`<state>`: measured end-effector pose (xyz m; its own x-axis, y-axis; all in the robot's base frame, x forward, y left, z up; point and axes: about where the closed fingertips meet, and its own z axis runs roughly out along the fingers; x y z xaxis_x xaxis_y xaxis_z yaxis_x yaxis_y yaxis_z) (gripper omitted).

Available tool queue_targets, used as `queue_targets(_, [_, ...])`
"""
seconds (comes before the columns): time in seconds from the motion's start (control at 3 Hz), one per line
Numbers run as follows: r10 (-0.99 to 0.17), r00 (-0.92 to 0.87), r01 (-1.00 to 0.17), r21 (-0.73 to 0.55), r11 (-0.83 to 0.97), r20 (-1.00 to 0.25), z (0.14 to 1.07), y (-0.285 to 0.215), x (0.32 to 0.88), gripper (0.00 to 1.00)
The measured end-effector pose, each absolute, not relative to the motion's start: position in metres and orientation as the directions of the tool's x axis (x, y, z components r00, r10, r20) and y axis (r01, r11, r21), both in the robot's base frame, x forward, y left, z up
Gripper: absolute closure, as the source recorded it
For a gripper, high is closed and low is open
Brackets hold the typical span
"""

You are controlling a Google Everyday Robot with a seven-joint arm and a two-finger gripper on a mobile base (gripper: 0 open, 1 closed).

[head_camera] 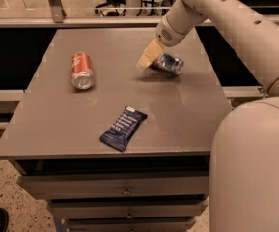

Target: Place redbull can upright

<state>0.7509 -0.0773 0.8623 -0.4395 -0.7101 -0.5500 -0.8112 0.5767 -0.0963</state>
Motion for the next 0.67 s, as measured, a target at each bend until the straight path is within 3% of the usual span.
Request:
queue_targets(0.33, [-0.722, -0.465, -0.804, -0.098, 0.587, -0.512, 0.8446, -0.0828, 0.7591, 0.00])
queue_targets(0.67, [-0.734, -0.480, -0.799, -0.106, 0.592, -0.481, 0.8363, -0.0897, 0.7634, 0.16])
